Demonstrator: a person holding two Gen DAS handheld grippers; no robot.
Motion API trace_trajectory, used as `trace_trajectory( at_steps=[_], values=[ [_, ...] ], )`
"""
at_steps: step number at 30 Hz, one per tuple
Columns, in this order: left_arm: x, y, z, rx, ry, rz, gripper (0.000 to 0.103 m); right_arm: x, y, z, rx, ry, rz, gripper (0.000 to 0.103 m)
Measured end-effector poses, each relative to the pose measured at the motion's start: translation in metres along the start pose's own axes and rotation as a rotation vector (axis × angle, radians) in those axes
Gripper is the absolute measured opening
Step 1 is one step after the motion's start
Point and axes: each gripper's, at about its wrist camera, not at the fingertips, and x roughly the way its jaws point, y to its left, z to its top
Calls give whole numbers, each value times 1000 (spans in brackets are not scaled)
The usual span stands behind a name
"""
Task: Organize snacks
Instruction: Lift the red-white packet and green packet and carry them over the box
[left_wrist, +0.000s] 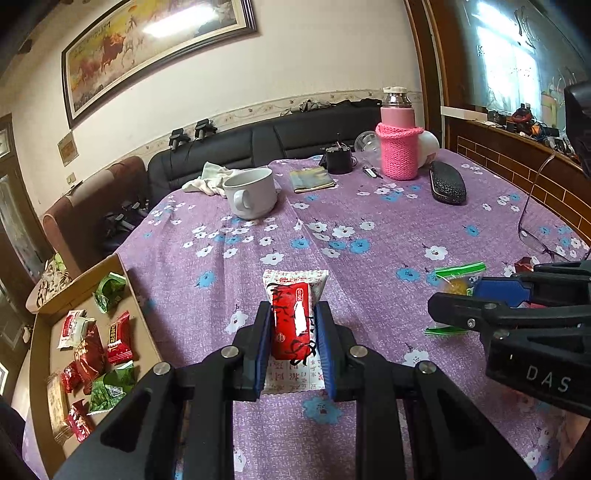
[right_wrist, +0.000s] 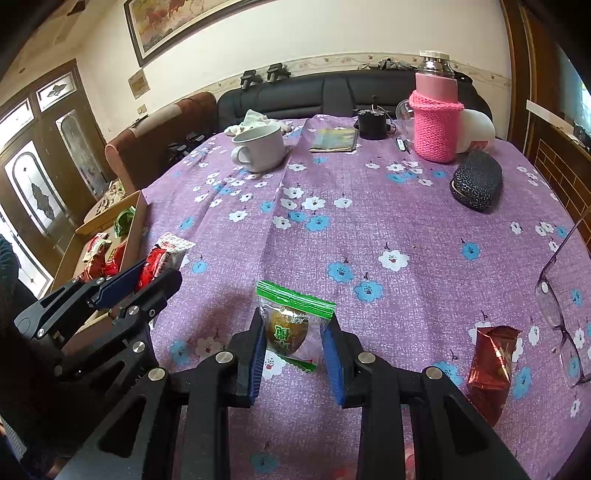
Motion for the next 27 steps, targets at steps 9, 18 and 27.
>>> trace_trajectory(
  at_steps=[9,18,27],
  values=[
    [-3,1,2,-12,-12,-3,23,-2,-3,2,10,-12,-16,31],
    [-27,25,9,-109,-15,-95,23,-19,-4,13,66,-42,-13,31],
    [-57,102,2,-250,-39,-45,23,-21,57,15,30,15,121,31]
  ],
)
